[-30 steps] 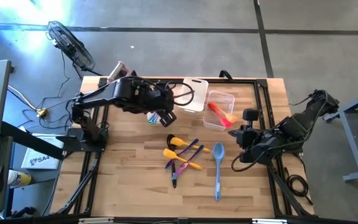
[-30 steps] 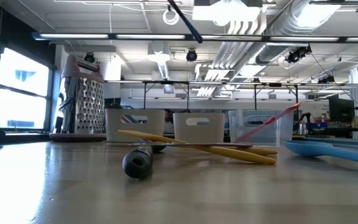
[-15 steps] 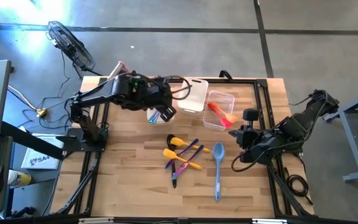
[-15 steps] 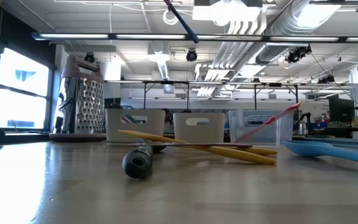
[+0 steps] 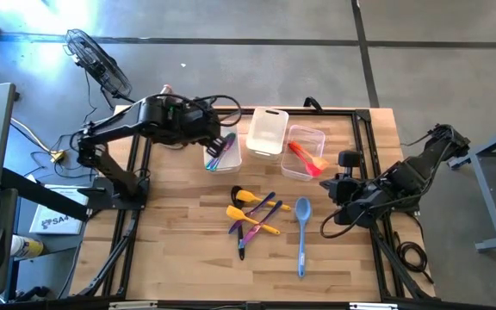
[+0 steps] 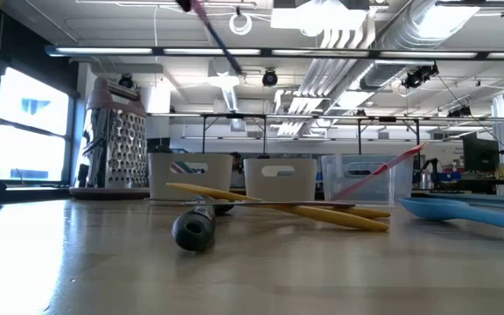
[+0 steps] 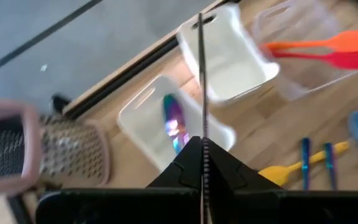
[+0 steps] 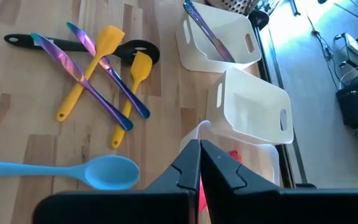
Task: Pick & Place Kitchen Items
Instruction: Put the violet table knife into the left white bin
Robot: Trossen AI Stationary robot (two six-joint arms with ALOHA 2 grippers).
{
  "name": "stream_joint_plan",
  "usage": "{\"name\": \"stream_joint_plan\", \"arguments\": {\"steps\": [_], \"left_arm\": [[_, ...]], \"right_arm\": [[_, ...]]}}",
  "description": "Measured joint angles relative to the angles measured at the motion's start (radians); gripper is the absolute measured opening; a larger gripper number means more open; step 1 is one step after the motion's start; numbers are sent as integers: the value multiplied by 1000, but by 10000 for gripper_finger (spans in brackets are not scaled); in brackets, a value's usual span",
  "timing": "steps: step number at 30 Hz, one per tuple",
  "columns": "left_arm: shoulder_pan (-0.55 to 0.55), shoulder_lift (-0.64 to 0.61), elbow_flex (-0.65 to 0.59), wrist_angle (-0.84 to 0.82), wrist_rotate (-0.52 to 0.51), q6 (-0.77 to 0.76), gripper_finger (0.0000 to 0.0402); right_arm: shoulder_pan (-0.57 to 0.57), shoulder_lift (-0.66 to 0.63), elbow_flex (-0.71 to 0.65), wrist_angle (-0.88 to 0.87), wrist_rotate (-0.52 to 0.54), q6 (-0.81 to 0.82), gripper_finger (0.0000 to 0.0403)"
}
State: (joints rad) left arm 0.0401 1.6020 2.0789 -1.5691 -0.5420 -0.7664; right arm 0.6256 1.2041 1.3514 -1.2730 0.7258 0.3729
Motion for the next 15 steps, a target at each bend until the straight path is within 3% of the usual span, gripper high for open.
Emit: {"name": "stream_joint_plan", "arguments": {"steps": [6, 15], "left_arm": [[27, -71, -198, -5, 23, -69, 0], [35, -71, -381, 81, 99, -52, 0]], "right_arm": [[0, 0, 0, 2, 10, -11, 4], [-54, 0, 0, 11, 10, -20, 3]]}}
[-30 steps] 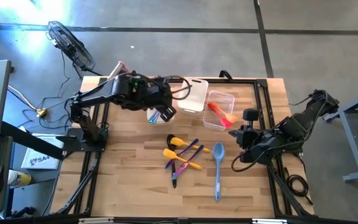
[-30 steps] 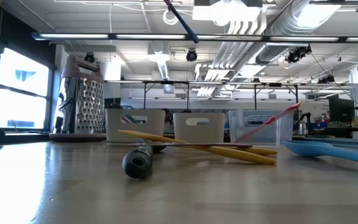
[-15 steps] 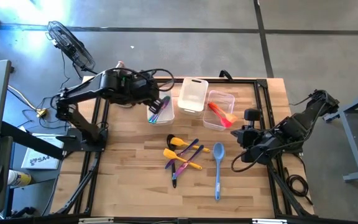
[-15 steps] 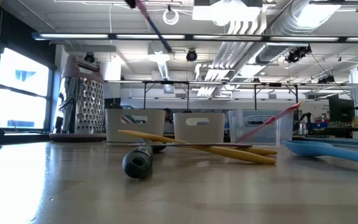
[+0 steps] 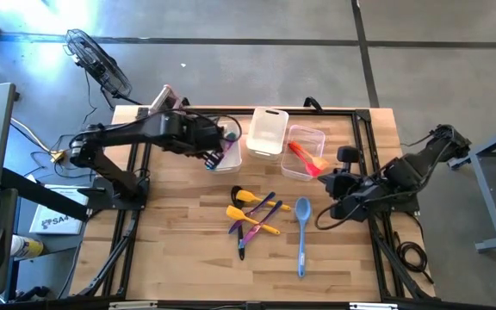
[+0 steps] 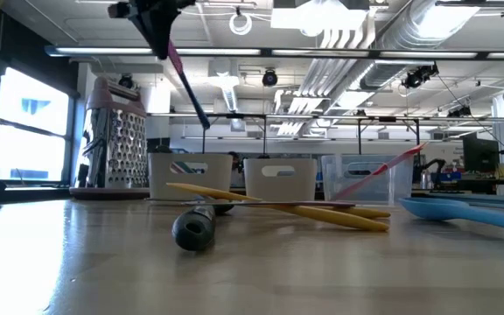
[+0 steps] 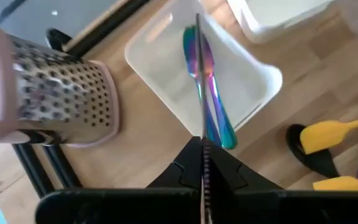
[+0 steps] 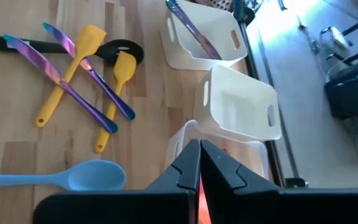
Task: Pick & Place Kitchen Items
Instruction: Put the violet table knife into the left white bin
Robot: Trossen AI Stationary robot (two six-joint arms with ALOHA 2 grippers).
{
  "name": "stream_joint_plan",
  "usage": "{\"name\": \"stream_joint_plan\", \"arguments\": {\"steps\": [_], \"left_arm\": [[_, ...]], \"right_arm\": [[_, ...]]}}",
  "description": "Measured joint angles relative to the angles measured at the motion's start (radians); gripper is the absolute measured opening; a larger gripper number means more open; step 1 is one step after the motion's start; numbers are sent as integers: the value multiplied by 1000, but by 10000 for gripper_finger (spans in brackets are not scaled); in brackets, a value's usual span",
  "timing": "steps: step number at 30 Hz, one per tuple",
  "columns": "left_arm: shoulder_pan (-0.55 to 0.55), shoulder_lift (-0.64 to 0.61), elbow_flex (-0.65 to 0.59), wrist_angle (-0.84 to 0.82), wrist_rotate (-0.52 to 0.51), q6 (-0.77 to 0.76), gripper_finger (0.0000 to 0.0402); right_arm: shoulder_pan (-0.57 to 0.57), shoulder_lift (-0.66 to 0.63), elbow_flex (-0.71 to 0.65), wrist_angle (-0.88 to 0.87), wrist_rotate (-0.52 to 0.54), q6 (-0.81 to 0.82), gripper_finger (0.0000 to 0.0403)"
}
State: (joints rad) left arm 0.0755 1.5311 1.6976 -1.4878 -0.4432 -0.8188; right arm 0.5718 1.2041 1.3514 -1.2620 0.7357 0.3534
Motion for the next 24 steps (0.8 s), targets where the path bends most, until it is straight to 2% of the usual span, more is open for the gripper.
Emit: {"name": "stream_joint_plan", "arguments": {"steps": [3, 12, 18, 24], "left_arm": [[17, 0, -50, 18, 31, 10, 0], [86, 0, -198, 217, 100, 104, 0], [147, 0, -273, 270, 102, 134, 0], [196, 0, -341, 378, 184, 208, 0]], "right_arm": [[-15, 0, 0, 12, -18, -3, 4], [-18, 0, 0, 26, -32, -10, 3], [-18, 0, 0, 27, -33, -9, 4], [-18, 0, 0, 40, -33, -10, 4]]}}
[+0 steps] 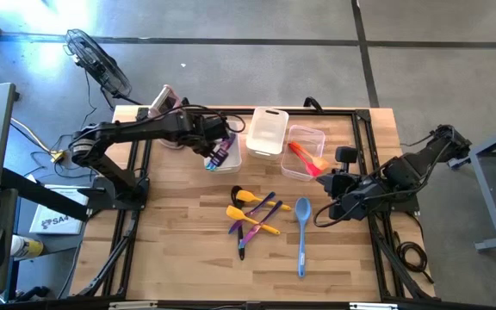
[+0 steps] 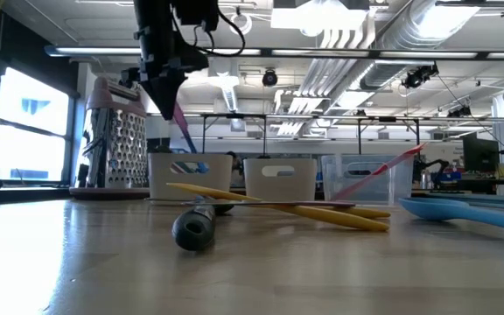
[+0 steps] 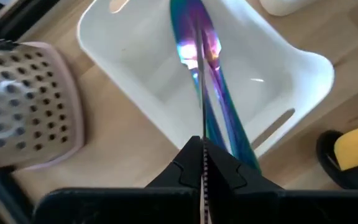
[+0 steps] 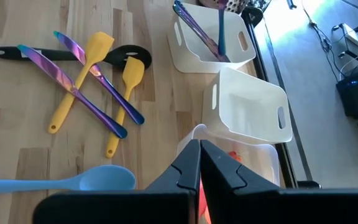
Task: Pick & Place Kitchen Items
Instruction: Put the violet table knife into the left white bin
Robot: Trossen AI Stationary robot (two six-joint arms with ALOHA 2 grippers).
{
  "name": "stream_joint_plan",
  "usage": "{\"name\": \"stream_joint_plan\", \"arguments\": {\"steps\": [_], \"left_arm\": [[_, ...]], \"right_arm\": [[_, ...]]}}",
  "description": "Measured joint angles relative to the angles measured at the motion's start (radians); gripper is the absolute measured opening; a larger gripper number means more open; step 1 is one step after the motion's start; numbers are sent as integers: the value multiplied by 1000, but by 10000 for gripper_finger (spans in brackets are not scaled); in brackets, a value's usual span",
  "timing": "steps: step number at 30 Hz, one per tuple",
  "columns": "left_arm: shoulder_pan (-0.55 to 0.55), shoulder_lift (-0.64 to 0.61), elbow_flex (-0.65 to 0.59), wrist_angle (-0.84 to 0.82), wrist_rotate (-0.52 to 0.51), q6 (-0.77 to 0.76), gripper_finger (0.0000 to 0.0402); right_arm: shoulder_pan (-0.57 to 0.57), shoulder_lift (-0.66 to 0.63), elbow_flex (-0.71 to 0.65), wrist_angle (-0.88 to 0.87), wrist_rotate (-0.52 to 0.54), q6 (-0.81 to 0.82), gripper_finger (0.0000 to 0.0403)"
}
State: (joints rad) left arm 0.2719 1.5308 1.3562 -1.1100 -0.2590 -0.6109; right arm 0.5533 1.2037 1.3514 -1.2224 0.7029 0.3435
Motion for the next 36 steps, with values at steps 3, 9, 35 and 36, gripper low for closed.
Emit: {"name": "stream_joint_plan", "arguments": {"steps": [3, 9, 35, 36], "left_arm": [[15, 0, -22, 44, 7, 5, 0], [32, 0, -47, 71, 1, 20, 0], [29, 0, -176, 203, 95, 82, 8], [29, 0, -176, 200, 98, 84, 14]], "right_arm": [[0, 0, 0, 0, 0, 0, 4], [0, 0, 0, 1, 1, 0, 4], [0, 0, 0, 32, 4, -8, 4], [0, 0, 0, 32, 3, -8, 4]]}}
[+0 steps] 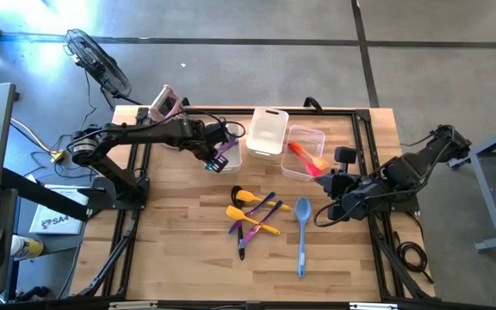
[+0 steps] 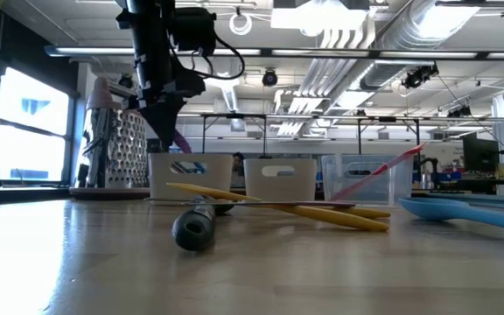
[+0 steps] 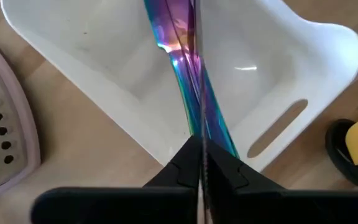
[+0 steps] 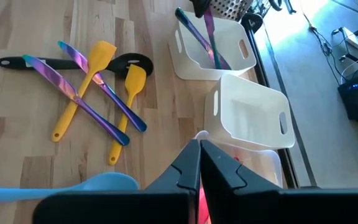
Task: Pick & Place Kitchen Items
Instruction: Put the violet table knife into the left white bin, then put the blue serving spoon into the right white bin
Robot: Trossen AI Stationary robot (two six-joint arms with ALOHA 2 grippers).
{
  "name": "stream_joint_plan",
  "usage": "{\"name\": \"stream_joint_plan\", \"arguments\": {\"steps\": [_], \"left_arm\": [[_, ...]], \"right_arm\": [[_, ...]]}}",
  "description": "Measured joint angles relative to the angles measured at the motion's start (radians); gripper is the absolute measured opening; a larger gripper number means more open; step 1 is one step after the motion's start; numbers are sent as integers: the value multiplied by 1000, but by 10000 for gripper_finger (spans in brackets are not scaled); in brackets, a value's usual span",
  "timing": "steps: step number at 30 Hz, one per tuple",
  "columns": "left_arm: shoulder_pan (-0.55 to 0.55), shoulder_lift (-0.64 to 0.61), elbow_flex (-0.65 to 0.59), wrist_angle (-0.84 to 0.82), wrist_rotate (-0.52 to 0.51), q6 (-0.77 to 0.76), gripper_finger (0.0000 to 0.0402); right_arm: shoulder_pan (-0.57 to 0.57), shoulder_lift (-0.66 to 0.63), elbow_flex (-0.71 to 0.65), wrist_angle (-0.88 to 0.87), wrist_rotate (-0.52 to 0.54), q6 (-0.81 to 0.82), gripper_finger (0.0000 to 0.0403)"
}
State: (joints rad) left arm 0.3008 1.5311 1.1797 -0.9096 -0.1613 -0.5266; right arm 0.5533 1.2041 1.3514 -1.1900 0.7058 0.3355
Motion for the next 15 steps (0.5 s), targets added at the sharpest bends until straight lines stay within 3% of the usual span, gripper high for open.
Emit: {"name": "stream_joint_plan", "arguments": {"steps": [11, 15], "left_arm": [[0, 0, 0, 2, 9, -55, 156], [1, 1, 20, -40, 57, -54, 191]], "right_arm": [[0, 0, 0, 3, -3, 0, 4], [0, 0, 0, 11, -13, -1, 3]]}}
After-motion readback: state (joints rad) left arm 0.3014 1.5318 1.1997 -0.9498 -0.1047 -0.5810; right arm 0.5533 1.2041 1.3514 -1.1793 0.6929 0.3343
